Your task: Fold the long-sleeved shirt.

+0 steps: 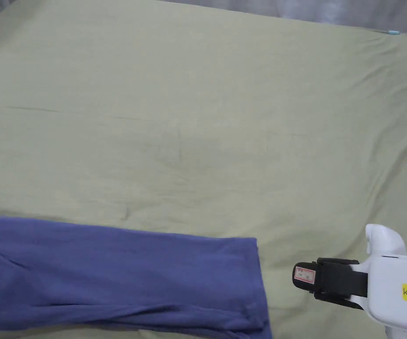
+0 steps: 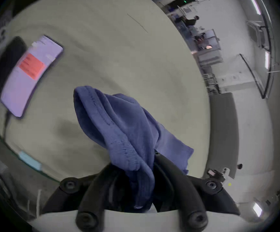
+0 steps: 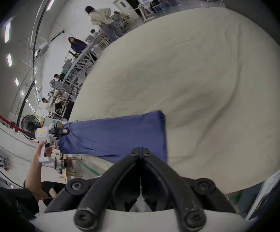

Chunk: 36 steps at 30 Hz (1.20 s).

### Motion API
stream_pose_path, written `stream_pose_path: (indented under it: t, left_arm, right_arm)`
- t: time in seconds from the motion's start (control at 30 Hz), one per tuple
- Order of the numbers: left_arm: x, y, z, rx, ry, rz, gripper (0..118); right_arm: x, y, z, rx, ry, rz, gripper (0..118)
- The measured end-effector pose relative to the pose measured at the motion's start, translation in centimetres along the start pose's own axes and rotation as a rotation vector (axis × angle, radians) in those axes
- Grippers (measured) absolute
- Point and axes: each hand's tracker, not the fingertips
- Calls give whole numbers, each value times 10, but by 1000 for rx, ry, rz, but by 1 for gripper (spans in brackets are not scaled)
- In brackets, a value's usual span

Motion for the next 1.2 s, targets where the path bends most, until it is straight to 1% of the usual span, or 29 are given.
stream_pose_path:
  t: [0.1, 0.17, 0.2, 0.27, 0.3, 0.4, 0.47, 0.5, 0.53, 0.57, 0.63, 0.67, 0.73, 0.77, 0.8, 0.83, 0.87, 0.9, 0.93, 0.97, 1.0, 1.07, 1.13, 1.17, 1.2]
  left_arm:
    - [25, -20, -7, -8, -9, -7, 6]
    - [52, -34, -19, -7, -18, -18, 6]
    - [75, -45, -28, -11, -19, -65, 6]
    - [114, -65, -49, -10, 9, -137, 6]
    - [147, -86, -66, -14, 19, -171, 6]
    - [203, -123, -120, -52, 49, -279, 7]
    - [237, -145, -165, -146, 52, -346, 7]
    - [247, -156, -192, -188, 49, -339, 7]
    - [254, -164, -213, -222, 65, -347, 7]
    - [257, -167, -237, -254, 121, -343, 7]
    - [267, -185, -273, -276, 218, -398, 7]
    - [268, -192, -288, -274, 246, -407, 7]
    - [268, -197, -305, -238, 320, -380, 10]
    - [270, -197, -306, -213, 297, -376, 16]
    - [271, -194, -305, -206, 275, -353, 29]
    - [272, -194, -303, -204, 226, -303, 56]
    - [273, -191, -303, -226, 93, -233, 100]
    - [276, -189, -304, -260, -26, -186, 118]
    - [280, -189, -301, -279, -105, -156, 118]
    - [289, -191, -292, -246, -170, -131, 118]
    - [293, -191, -284, -257, -152, -163, 118]
    - [295, -187, -264, -208, -258, -206, 118]
    - [296, -188, -234, -187, -282, -211, 118]
    - [290, -185, -223, -192, -255, -224, 108]
    - [284, -185, -213, -158, -202, -257, 102]
  right_arm:
    - [-3, -3, 0, -7, -12, 10, 0]
    - [-4, -4, 1, -20, -58, 33, 0]
    - [-6, -5, 2, -21, -75, 54, 0]
    - [-8, -6, 5, -14, -80, 74, 0]
    - [-9, -6, 7, -6, -82, 81, 0]
    - [-9, -6, 11, 1, -75, 83, 0]
    - [-4, -8, 14, 7, -64, 69, 0]
    - [-1, -10, 15, 3, -59, 62, 0]
    - [2, -11, 16, -2, -59, 55, 0]
    - [6, -12, 17, -1, -64, 43, 0]
    - [14, -15, 20, -4, -79, 25, 0]
    - [19, -15, 21, -4, -89, 15, 0]
    - [27, -17, 25, -2, -99, -5, 0]
    - [31, -18, 27, -2, -99, -12, 0]
    - [34, -18, 28, 0, -97, -20, 0]
    - [38, -19, 29, 3, -92, -32, 0]
    - [41, -20, 30, 4, -87, -41, 0]
    - [43, -20, 30, 3, -80, -46, 0]
    - [45, -20, 30, 6, -75, -50, 0]
    - [47, -20, 31, 9, -71, -54, 0]
    - [48, -20, 32, 13, -68, -59, 0]
    - [51, -19, 35, 24, -61, -76, 0]
    - [54, -19, 42, 47, -46, -93, 0]
    - [56, -19, 45, 53, -40, -95, 0]
    - [57, -18, 47, 55, -38, -96, 0]
